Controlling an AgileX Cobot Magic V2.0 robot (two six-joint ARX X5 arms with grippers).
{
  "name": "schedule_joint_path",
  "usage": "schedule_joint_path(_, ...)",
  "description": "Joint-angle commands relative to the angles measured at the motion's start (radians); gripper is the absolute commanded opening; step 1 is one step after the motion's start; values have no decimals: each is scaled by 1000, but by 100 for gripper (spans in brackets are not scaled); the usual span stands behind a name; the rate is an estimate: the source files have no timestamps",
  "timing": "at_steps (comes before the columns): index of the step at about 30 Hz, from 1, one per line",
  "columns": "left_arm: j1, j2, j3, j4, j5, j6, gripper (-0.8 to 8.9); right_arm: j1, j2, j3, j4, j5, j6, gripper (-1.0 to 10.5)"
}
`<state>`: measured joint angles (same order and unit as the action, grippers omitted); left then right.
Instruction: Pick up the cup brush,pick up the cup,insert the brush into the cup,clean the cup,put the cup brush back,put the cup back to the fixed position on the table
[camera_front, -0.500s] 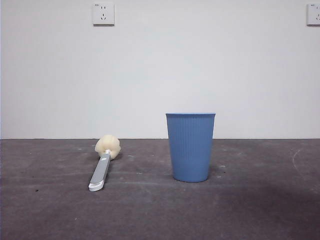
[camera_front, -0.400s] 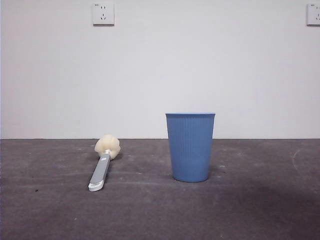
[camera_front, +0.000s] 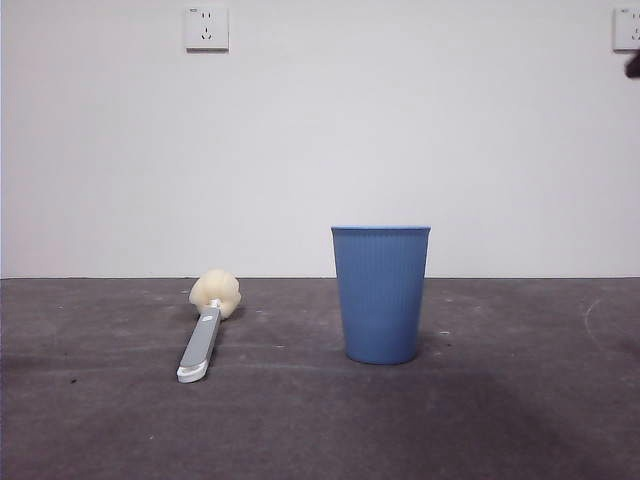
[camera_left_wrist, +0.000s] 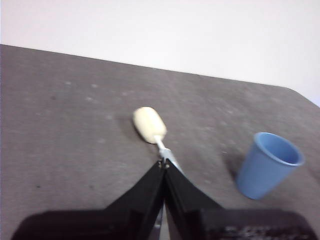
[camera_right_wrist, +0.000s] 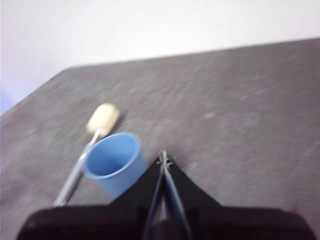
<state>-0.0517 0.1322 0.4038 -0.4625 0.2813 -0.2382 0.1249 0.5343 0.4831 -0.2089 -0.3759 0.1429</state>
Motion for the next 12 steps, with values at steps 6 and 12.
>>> schedule_joint_path(6, 1, 202, 237, -74, 147, -3, -6, 2, 105, 283, -322, -71, -157, -13)
schedule_joint_path(12, 1, 300, 367, -214, 169, 49, -6, 2, 134, 407, -520, -71, -234, -13)
